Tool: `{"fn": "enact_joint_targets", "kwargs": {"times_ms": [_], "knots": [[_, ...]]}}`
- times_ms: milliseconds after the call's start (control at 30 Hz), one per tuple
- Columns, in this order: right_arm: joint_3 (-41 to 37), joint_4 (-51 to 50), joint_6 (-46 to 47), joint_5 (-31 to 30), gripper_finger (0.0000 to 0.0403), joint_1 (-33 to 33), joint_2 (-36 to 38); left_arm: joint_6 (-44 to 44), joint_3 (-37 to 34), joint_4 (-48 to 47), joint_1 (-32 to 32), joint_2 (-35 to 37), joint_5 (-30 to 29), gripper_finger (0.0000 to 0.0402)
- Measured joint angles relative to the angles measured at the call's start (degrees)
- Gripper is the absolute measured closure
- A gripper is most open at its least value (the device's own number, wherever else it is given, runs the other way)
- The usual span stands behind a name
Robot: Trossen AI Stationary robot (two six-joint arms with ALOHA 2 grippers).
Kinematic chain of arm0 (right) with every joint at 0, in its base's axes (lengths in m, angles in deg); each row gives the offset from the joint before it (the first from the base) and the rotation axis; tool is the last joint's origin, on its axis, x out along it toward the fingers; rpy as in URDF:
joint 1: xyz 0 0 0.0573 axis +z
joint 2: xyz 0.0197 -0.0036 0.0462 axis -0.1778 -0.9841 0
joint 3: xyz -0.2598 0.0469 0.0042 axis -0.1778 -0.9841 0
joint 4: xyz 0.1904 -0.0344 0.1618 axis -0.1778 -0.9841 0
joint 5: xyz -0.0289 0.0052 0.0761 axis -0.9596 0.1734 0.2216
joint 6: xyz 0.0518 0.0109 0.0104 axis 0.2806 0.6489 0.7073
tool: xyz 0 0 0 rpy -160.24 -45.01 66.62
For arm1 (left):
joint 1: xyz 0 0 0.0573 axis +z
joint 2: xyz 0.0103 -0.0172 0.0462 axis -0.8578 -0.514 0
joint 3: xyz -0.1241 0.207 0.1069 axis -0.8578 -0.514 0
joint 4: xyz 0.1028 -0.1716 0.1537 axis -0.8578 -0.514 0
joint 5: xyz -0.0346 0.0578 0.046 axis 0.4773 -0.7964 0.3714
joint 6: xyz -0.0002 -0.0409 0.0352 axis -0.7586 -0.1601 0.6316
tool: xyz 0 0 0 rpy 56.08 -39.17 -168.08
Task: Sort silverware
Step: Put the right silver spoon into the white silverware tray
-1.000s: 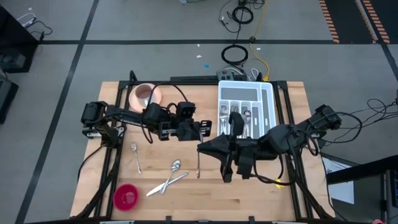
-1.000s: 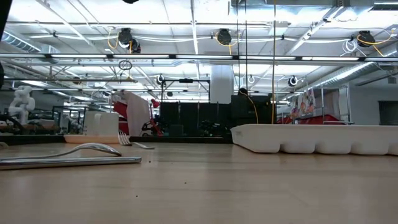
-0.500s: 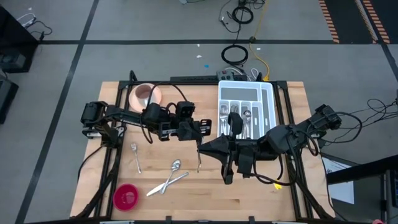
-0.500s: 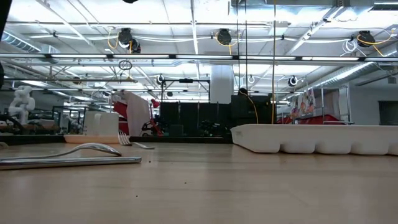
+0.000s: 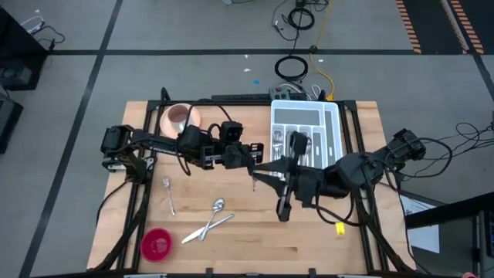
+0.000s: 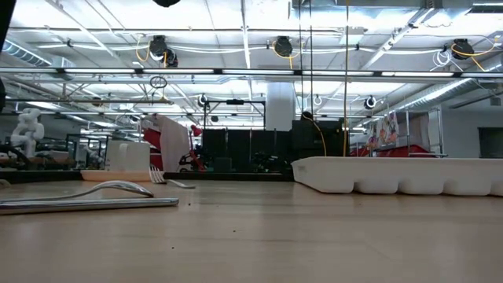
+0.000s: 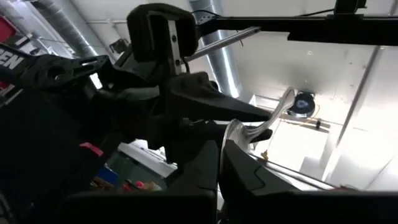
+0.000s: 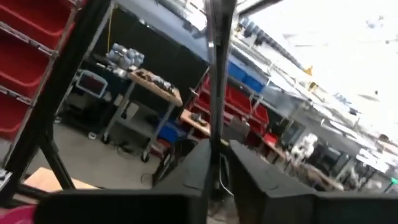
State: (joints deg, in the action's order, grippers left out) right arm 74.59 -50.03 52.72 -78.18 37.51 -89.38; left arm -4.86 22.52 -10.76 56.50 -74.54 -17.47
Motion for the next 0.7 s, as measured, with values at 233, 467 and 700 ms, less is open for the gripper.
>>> {"fn": "enact_joint_targets", "kwargs": {"times_ms": [233,467,700], "knots": [[-0.04,-0.64,1.72,-1.88,0.0262,-0.11,0.3,0.07,0.0,-0.29,0.45,0.0,0.34,0.0394],[-0.13,-0.81,-3.1,-12.34,0.0183,2.74,1.08,-3.26,0.0,-0.64,3.86,-0.02,4.85,0.0394],[-0.09,-1.68,0.8,-18.76,0.0167,9.09,4.68,-7.18,0.02,-5.25,9.16,-0.02,15.55,0.0394]]}}
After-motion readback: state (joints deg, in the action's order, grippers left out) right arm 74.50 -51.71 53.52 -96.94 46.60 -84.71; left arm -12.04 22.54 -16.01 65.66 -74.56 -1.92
